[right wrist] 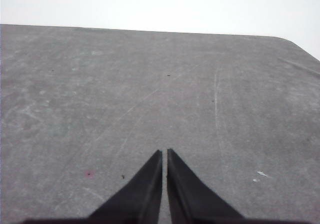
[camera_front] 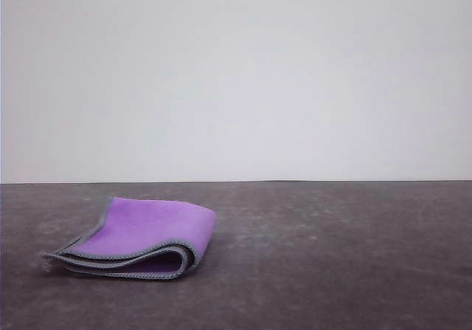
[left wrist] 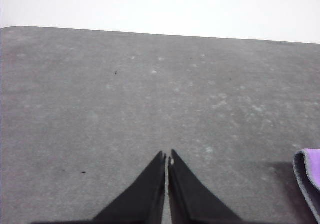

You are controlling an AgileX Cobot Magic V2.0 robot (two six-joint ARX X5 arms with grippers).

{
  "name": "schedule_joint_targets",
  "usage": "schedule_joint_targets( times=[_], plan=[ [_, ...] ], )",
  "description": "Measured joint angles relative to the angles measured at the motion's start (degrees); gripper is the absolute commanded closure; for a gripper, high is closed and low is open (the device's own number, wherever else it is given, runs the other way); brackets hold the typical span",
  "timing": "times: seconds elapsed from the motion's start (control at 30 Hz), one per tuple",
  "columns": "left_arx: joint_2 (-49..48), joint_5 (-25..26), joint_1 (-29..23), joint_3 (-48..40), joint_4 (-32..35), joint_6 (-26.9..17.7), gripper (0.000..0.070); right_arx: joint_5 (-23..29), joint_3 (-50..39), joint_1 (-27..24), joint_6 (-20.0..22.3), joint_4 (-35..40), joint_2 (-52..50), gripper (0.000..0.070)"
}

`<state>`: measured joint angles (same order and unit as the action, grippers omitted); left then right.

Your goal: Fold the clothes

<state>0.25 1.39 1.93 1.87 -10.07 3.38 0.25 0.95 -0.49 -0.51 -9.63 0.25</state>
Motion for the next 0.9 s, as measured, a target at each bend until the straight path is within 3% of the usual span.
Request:
schedule_joint_targets(
  times=[0.9],
  plan=[
    [0.00,0.00,0.00,0.00,0.00,0.00,0.0700,0.00,0.00,0.00,0.00,0.01,0.00,0.0687]
  ],
)
